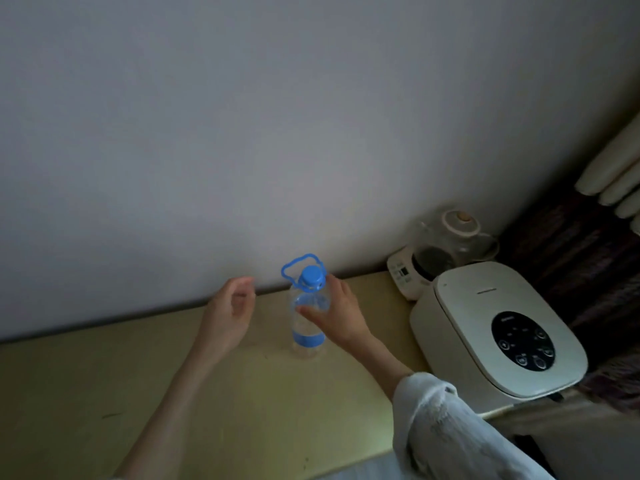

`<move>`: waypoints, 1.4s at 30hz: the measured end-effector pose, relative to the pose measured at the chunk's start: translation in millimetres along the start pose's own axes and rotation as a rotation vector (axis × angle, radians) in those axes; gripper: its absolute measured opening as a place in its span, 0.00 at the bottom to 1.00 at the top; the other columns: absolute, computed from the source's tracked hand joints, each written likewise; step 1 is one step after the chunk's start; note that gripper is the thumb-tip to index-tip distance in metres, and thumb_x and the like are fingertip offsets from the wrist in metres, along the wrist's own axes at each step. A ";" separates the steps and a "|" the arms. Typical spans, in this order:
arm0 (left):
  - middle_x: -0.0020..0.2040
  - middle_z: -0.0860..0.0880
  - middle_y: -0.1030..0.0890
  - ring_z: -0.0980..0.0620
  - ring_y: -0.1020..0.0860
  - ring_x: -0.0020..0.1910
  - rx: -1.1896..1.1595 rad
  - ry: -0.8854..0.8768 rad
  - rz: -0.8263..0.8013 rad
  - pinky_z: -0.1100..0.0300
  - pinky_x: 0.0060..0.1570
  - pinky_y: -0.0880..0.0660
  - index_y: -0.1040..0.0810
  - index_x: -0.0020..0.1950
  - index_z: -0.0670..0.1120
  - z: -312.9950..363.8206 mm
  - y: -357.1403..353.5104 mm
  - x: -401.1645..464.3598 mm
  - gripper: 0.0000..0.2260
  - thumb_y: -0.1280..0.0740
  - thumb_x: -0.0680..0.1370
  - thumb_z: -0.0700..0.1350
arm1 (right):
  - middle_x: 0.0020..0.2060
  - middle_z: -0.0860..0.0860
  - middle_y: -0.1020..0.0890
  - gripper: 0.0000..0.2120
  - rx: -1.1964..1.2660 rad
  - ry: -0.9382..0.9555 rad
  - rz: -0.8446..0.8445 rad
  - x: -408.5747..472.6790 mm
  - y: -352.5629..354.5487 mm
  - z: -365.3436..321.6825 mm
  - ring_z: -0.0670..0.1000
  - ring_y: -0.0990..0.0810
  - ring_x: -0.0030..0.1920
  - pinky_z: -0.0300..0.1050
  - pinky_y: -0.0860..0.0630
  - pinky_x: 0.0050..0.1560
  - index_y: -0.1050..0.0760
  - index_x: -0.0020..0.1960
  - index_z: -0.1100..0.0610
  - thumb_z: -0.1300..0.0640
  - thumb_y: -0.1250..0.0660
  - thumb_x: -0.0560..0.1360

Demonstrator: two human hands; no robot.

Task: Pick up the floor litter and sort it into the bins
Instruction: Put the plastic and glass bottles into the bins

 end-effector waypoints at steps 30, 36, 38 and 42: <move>0.50 0.45 0.22 0.51 0.24 0.51 -0.117 -0.197 -0.774 0.65 0.51 0.32 0.24 0.54 0.42 180.7 -326.7 -303.1 0.08 0.39 0.78 0.35 | 0.59 0.46 0.24 0.27 0.288 -0.419 0.676 -407.1 243.5 303.8 0.46 0.26 0.58 0.41 0.30 0.59 0.31 0.65 0.50 0.58 0.28 0.68; 0.50 0.46 0.20 0.48 0.23 0.53 0.030 -0.155 -0.964 0.55 0.56 0.28 0.23 0.53 0.48 159.3 -442.1 -369.5 0.08 0.38 0.78 0.38 | 0.59 0.44 0.28 0.28 0.223 -0.536 0.658 -466.1 267.8 409.2 0.45 0.29 0.59 0.36 0.36 0.57 0.32 0.67 0.51 0.60 0.29 0.69; 0.52 0.44 0.20 0.48 0.23 0.53 0.063 -0.121 -1.001 0.57 0.56 0.29 0.23 0.56 0.44 143.7 -481.1 -381.7 0.09 0.38 0.78 0.37 | 0.61 0.48 0.27 0.27 0.137 -0.556 0.589 -464.1 265.3 443.9 0.50 0.29 0.61 0.38 0.36 0.59 0.32 0.66 0.53 0.60 0.30 0.69; 0.53 0.43 0.21 0.52 0.25 0.50 0.139 -0.056 -1.081 0.65 0.52 0.31 0.24 0.59 0.38 87.0 -546.6 -407.3 0.11 0.38 0.78 0.35 | 0.63 0.54 0.27 0.26 -0.032 -0.581 0.426 -444.4 233.5 516.2 0.55 0.30 0.63 0.34 0.41 0.61 0.31 0.66 0.60 0.56 0.30 0.69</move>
Point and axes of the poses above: each hand's wrist, its own x-axis towards the middle knuckle, its own y-axis out of the back of the hand, z = x × y, the point moved 7 cm from there along x, towards the middle knuckle
